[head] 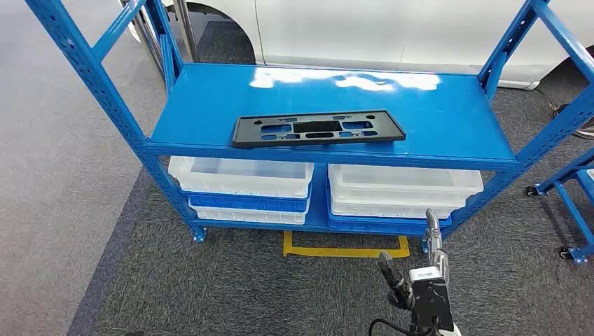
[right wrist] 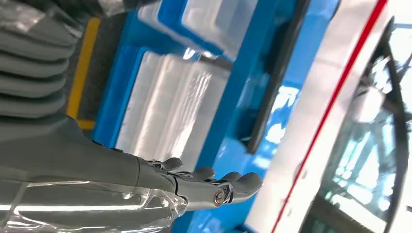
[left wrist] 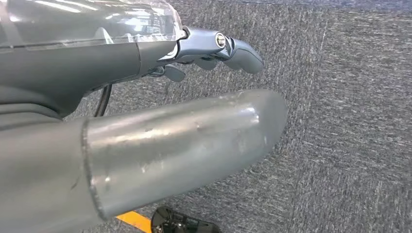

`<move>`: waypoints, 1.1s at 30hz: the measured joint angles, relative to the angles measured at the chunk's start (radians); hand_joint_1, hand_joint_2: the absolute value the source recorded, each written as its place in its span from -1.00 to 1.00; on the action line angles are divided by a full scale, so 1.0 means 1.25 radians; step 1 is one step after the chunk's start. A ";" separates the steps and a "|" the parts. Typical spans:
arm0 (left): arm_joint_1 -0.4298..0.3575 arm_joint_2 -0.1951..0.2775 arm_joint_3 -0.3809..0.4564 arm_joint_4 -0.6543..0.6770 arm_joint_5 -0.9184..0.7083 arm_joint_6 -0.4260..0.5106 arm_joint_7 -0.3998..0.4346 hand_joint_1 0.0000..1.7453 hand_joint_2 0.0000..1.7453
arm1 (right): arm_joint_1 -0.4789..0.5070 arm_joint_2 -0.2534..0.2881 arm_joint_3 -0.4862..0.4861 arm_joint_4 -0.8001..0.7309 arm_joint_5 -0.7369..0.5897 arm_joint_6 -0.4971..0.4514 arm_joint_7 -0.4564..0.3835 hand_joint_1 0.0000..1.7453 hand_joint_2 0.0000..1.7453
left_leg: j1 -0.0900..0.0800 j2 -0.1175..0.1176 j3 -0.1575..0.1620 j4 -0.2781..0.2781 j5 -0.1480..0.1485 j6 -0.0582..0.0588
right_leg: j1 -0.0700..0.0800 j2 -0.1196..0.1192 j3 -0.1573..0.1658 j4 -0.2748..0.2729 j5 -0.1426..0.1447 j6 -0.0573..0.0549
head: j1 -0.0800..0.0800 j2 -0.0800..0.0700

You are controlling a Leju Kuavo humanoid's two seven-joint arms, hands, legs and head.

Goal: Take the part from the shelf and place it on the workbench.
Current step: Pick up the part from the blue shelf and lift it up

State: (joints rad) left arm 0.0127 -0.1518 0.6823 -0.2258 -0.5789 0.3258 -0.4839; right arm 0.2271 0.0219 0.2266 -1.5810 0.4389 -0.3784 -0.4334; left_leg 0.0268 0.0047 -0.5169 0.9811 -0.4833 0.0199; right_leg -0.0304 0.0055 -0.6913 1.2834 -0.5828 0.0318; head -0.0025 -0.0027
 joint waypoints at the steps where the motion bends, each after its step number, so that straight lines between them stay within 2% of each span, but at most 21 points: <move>1: 0.000 0.000 0.000 0.001 -0.003 -0.002 0.001 -1.00 -1.00 | 0.002 -0.003 0.009 -0.009 -0.001 -0.003 0.001 -1.00 -1.00 | 0.001 0.000 0.001 0.002 -0.002 -0.002 | -0.001 0.000 0.014 -0.028 0.018 0.001 | 0.000 0.000; 3: 0.001 0.000 0.001 0.003 -0.012 -0.006 0.004 -1.00 -1.00 | 0.005 -0.010 0.033 -0.034 -0.003 -0.014 0.006 -1.00 -1.00 | 0.003 -0.001 0.002 0.010 -0.010 -0.010 | -0.003 -0.002 0.054 -0.110 0.057 0.002 | 0.000 0.000; 5: 0.001 0.000 0.003 0.004 -0.023 -0.010 0.009 -1.00 -1.00 | 0.011 -0.015 0.059 -0.061 -0.003 -0.030 0.013 -1.00 -1.00 | 0.002 -0.002 -0.001 0.021 -0.019 -0.023 | 0.000 -0.001 0.084 -0.175 0.075 -0.004 | 0.000 0.000; 8: 0.000 0.000 0.010 0.004 -0.035 -0.015 0.009 -1.00 -1.00 | 0.018 -0.023 0.089 -0.090 0.008 -0.051 0.030 -1.00 -1.00 | 0.002 -0.006 -0.003 0.021 -0.022 -0.037 | 0.004 -0.001 0.085 -0.181 0.071 -0.021 | -0.001 0.000; 10: 0.000 0.000 0.013 0.004 -0.038 -0.016 0.007 -1.00 -1.00 | 0.019 -0.026 0.103 -0.104 0.018 -0.058 0.037 -1.00 -1.00 | 0.004 -0.006 -0.010 0.041 -0.038 -0.043 | 0.004 -0.007 0.088 -0.186 0.071 -0.033 | -0.001 0.000; 11: 0.000 0.001 0.014 0.004 -0.039 -0.017 0.006 -1.00 -1.00 | 0.019 -0.027 0.109 -0.110 0.021 -0.060 0.039 -1.00 -1.00 | 0.005 -0.006 -0.024 0.073 -0.058 -0.044 | 0.003 -0.012 0.089 -0.188 0.071 -0.038 | -0.001 0.000; 13: 0.000 0.001 0.014 0.004 -0.040 -0.017 0.003 -1.00 -1.00 | 0.020 -0.028 0.118 -0.116 0.022 -0.061 0.041 -1.00 -1.00 | 0.004 -0.005 -0.076 0.179 -0.110 -0.045 | 0.007 -0.019 0.090 -0.189 0.070 -0.045 | -0.001 0.000; 14: 0.001 0.002 0.014 0.004 -0.040 -0.017 0.000 -1.00 -1.00 | 0.021 -0.028 0.122 -0.117 0.020 -0.061 0.041 -1.00 -1.00 | 0.003 -0.005 -0.100 0.226 -0.126 -0.045 | 0.010 -0.021 0.091 -0.188 0.069 -0.046 | -0.001 0.000; 15: 0.002 0.002 0.015 0.004 -0.040 -0.017 -0.002 -1.00 -1.00 | 0.022 -0.029 0.125 -0.119 0.016 -0.062 0.041 -1.00 -1.00 | 0.003 -0.005 -0.114 0.250 -0.127 -0.044 | 0.012 -0.022 0.091 -0.188 0.068 -0.047 | -0.001 0.000; 16: 0.003 0.002 0.015 0.004 -0.040 -0.017 -0.003 -1.00 -1.00 | 0.022 -0.029 0.127 -0.121 0.012 -0.063 0.041 -1.00 -1.00 | 0.002 -0.005 -0.112 0.242 -0.110 -0.040 | 0.014 -0.022 0.093 -0.188 0.067 -0.048 | -0.001 0.000; 17: 0.004 0.002 0.015 0.004 -0.040 -0.017 -0.005 -1.00 -1.00 | 0.023 -0.029 0.129 -0.123 0.009 -0.064 0.041 -1.00 -1.00 | 0.000 -0.005 -0.096 0.204 -0.082 -0.036 | 0.016 -0.022 0.095 -0.188 0.066 -0.049 | -0.001 0.000; 19: 0.004 0.004 0.017 0.004 -0.041 -0.017 -0.006 -1.00 -1.00 | 0.023 -0.029 0.133 -0.128 0.016 -0.069 0.046 -1.00 -1.00 | -0.006 -0.002 -0.050 0.098 -0.028 -0.022 | 0.019 -0.022 0.100 -0.188 0.063 -0.047 | -0.001 0.000; 20: 0.002 0.004 0.018 0.004 -0.042 -0.017 -0.006 -1.00 -1.00 | 0.023 -0.029 0.136 -0.130 0.028 -0.074 0.051 -1.00 -1.00 | -0.010 0.001 -0.032 0.059 -0.015 -0.017 | 0.020 -0.022 0.100 -0.187 0.063 -0.044 | -0.001 0.000; 22: 0.001 0.006 0.020 0.004 -0.044 -0.016 -0.007 -1.00 -1.00 | 0.024 -0.030 0.141 -0.130 0.065 -0.085 0.067 -1.00 -1.00 | -0.016 0.003 -0.023 0.035 -0.013 -0.012 | 0.019 -0.022 0.098 -0.189 0.065 -0.036 | -0.001 0.000; 24: 0.002 0.007 0.024 0.004 -0.045 -0.016 -0.006 -1.00 -1.00 | 0.025 -0.031 0.144 -0.131 0.098 -0.094 0.083 -1.00 -1.00 | -0.015 0.001 -0.021 0.025 -0.007 -0.007 | 0.018 -0.021 0.099 -0.190 0.064 -0.026 | -0.001 0.000; 26: 0.002 0.007 0.028 0.004 -0.046 -0.016 -0.006 -1.00 -1.00 | 0.025 -0.034 0.145 -0.132 0.113 -0.099 0.090 -1.00 0.00 | -0.010 0.001 -0.016 0.013 0.000 0.001 | 0.018 -0.016 0.086 -0.157 0.039 -0.019 | -0.001 0.000; 28: 0.001 0.007 0.032 0.004 -0.048 -0.016 -0.005 -1.00 -1.00 | 0.026 -0.037 0.146 -0.131 0.139 -0.107 0.102 -1.00 1.00 | -0.009 0.000 -0.014 0.010 0.002 0.006 | 0.016 -0.011 0.043 -0.066 -0.009 -0.014 | 0.000 0.000; 29: 0.000 0.007 0.034 0.004 -0.051 -0.015 -0.004 -1.00 -1.00 | 0.026 -0.039 0.147 -0.130 0.172 -0.116 0.117 -1.00 1.00 | -0.010 0.000 -0.015 0.010 0.001 0.007 | 0.015 -0.009 0.019 -0.019 -0.027 -0.012 | 0.000 0.000; 30: 0.000 0.007 0.034 0.004 -0.054 -0.015 -0.001 -1.00 -1.00 | 0.026 -0.041 0.149 -0.127 0.225 -0.129 0.141 -1.00 1.00 | -0.011 -0.001 -0.014 0.011 0.001 0.007 | 0.014 -0.009 0.003 0.011 -0.032 -0.011 | 0.000 0.000; 31: 0.000 0.007 0.035 0.004 -0.060 -0.015 0.002 -1.00 -1.00 | 0.026 -0.044 0.151 -0.124 0.298 -0.145 0.177 -1.00 1.00 | -0.011 -0.003 -0.013 0.011 0.000 0.007 | 0.013 -0.009 0.002 0.011 -0.021 -0.010 | 0.000 0.000; 33: 0.000 0.007 0.035 0.004 -0.071 -0.016 0.009 -1.00 -1.00 | 0.023 -0.049 0.158 -0.114 0.451 -0.173 0.256 -1.00 1.00 | -0.011 -0.006 -0.009 0.012 -0.003 0.006 | 0.012 -0.008 0.029 -0.047 0.026 -0.011 | 0.000 0.000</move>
State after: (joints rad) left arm 0.0127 -0.1431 0.7263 -0.2205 -0.6683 0.3059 -0.4730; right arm 0.2559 -0.0394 0.4235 -1.7235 1.0025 -0.5952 -0.1131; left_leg 0.0132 -0.0024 -0.5281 0.9962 -0.4866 0.0269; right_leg -0.0151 -0.0049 -0.6554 1.2242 -0.5502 0.0183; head -0.0030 -0.0027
